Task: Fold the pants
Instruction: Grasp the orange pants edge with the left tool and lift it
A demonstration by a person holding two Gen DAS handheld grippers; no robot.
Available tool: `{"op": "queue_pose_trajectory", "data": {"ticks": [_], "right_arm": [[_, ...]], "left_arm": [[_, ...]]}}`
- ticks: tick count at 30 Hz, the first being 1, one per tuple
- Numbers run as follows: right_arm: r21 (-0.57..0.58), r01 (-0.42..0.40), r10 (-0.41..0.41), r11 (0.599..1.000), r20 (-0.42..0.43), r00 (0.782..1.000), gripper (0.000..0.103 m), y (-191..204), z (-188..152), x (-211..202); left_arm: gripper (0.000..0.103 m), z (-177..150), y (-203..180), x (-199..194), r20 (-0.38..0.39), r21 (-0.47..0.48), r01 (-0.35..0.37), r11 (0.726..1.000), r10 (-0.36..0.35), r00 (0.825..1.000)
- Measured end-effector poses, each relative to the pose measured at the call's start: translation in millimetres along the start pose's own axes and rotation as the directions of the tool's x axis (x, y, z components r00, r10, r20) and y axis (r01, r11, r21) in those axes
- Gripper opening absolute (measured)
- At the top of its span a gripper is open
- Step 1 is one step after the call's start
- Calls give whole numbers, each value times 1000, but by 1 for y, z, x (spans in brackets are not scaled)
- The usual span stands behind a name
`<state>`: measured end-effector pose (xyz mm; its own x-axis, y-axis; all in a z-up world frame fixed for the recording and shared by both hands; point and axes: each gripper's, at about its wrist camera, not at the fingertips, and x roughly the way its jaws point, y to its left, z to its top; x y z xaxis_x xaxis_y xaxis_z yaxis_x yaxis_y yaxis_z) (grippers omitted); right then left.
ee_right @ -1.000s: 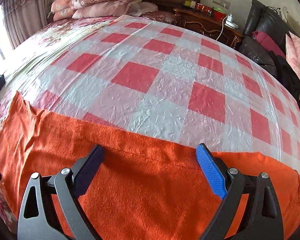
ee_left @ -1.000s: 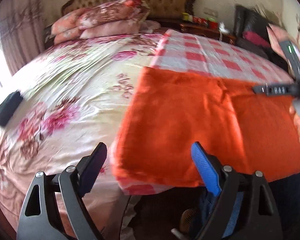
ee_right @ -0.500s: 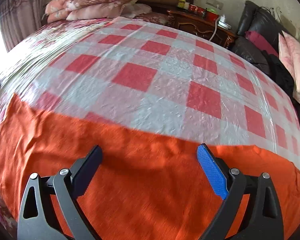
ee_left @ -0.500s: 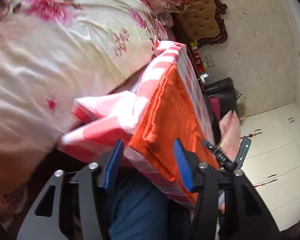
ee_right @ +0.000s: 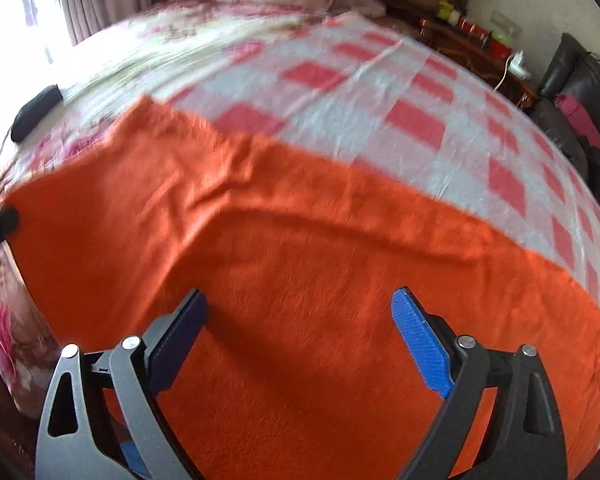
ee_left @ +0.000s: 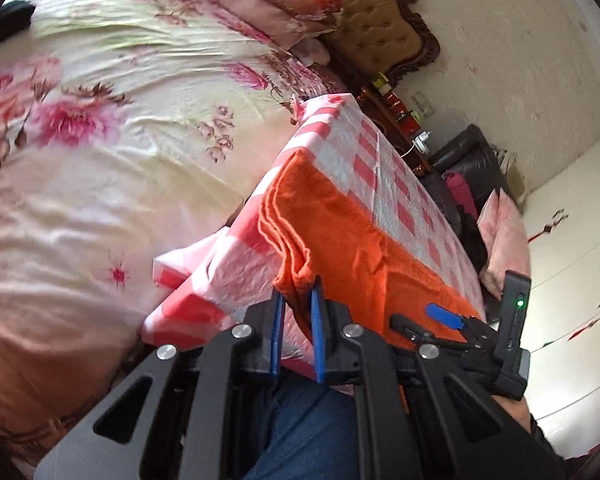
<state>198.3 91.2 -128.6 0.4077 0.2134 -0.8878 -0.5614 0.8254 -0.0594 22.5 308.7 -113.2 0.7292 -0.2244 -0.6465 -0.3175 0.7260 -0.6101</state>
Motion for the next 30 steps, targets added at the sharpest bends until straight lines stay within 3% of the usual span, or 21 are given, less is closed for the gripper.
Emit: {"op": "queue_pose_trajectory", "data": {"ticks": [3,5,8,11,15,16,18,20,23,27,29,30], "right_arm": [[38,-32,33,999,-19,999,90,-5,-1,4],[26,-33,33,999,-14,999,90,-4,-2,5],[29,-32,32,999,-16,999,90,-4,-2,5],[32,-30,31,999,-20,999,90,-5,-1,4],[37,-27,28,999,-20,999,91,-5,-2,4],[38,-27,27,999,-18,999,91,-5,-2,4],[38,-28,29,999,-17,999,91,-6,-2,4],[37,-32,33,999,-18,999,92,-6,-2,4],[36,-37,38,999,-19,999,92,-7,-2,4],[40,-42,44,998,-25,999,93,-7,-1,4],[46,-57,59,997,-46,997,92,-8,1,3],[65,-79,83,995,-57,995,92,-12,1,2]], "left_arm": [[13,1,-3,8,-6,-11,-17,1000,17,1000],[21,0,2,14,-20,-46,-16,999,16,1000],[23,-3,5,19,-31,-69,-23,997,21,999],[31,-5,10,21,-44,-88,-62,994,58,997],[31,-4,16,23,-47,-133,-72,988,66,997],[28,-4,16,23,-49,-134,-79,988,73,996],[12,-3,16,23,-53,-135,-100,986,94,994],[12,-3,15,21,-46,-137,-115,984,110,993],[12,1,3,14,-11,-86,-146,986,146,989],[12,7,-35,9,66,83,-233,969,228,971],[12,7,-67,12,119,213,-303,929,283,952],[12,4,-87,15,150,294,-337,894,305,940]]}}
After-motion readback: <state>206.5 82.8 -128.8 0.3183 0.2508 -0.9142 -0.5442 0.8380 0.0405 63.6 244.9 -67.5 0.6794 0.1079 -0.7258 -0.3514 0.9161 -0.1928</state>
